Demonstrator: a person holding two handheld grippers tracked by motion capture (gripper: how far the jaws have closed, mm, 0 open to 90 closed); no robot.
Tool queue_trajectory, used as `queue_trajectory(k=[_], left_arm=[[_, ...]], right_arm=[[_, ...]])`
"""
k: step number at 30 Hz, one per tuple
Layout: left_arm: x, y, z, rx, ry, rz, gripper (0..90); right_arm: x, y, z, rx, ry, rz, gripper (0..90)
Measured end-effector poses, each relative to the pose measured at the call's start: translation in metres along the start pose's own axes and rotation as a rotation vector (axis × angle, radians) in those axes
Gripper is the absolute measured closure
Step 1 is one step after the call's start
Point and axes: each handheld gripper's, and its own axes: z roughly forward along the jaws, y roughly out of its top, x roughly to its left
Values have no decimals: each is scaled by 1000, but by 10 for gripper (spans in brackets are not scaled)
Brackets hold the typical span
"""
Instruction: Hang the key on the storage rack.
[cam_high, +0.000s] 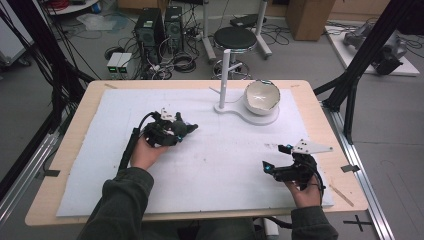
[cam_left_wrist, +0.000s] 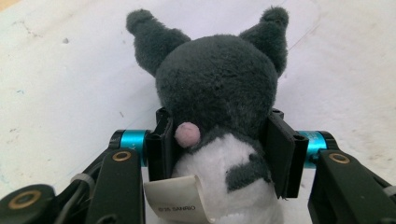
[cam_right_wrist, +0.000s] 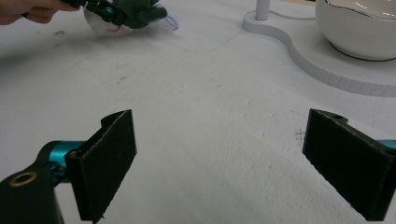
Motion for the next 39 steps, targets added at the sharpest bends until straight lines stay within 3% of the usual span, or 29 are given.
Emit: queue_trajectory(k=[16,21,29,39], left_arm=[[-9,-7,-23,-131,-43,-29,505],[-11,-13,-29,-173,-43,-45,504],[-17,-18,-39,-227,-47,-37,503],[-23,-29,-46,-317,-56,-66,502]], right_arm=[[1,0,-1,-4,-4,-5,88],[1,0,-1,-7,-1,-9,88],[2,1,-1,-6,-2,-6,88],[2,1,-2,-12,-5,-11,88]])
